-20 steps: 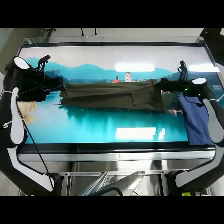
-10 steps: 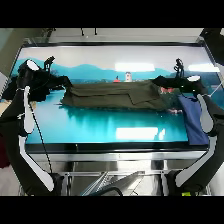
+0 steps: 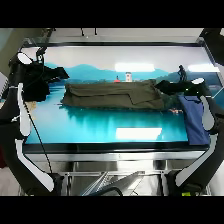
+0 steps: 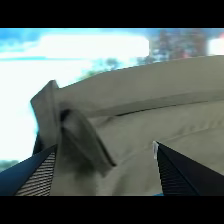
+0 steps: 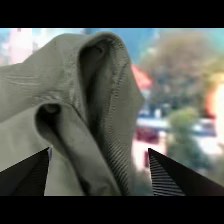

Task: Fold the shirts.

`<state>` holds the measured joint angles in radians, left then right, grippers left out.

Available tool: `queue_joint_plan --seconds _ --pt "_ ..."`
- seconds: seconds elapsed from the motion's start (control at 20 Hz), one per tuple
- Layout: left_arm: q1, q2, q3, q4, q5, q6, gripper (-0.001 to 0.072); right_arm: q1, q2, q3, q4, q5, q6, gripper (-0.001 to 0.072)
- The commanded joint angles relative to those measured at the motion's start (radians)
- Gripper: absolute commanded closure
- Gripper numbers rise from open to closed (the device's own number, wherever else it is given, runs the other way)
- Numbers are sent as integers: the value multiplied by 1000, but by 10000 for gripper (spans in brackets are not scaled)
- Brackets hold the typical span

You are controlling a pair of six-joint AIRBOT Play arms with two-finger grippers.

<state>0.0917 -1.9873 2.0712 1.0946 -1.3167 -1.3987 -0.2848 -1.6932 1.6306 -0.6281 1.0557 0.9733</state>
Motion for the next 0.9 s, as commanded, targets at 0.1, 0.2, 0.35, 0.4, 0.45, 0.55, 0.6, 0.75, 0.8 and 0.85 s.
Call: queue_joint_plan --seconds 0.1,0.2,0.35,0.4,0.45,0.55,0.6,0.75,0.8,0.85 --pt "-121 15 -80 -55 63 -2 40 45 -46 -1 -11 51 8 240" --pt "-182 13 -142 -85 134 0 41 50 -46 -1 24 77 -1 568" --pt "-286 -38 -171 -84 263 5 455 47 -32 1 126 140 -46 688" --pt "-319 -59 -171 -84 307 4 477 48 -23 1 141 154 -50 688" --pt "-353 -77 -171 -86 352 4 477 48 -7 1 148 163 -50 689" --pt "-426 -109 -169 -87 428 3 478 47 31 2 163 186 -51 689" --pt "-459 -120 -169 -87 447 3 478 47 55 4 163 201 -54 689" --pt "-538 -149 -168 -87 491 2 479 47 130 36 181 267 -53 689" --pt "-556 -156 -167 -101 485 2 479 43 156 54 196 284 -53 689" --pt "-573 -164 -165 -102 466 2 479 36 179 71 212 294 -53 689"
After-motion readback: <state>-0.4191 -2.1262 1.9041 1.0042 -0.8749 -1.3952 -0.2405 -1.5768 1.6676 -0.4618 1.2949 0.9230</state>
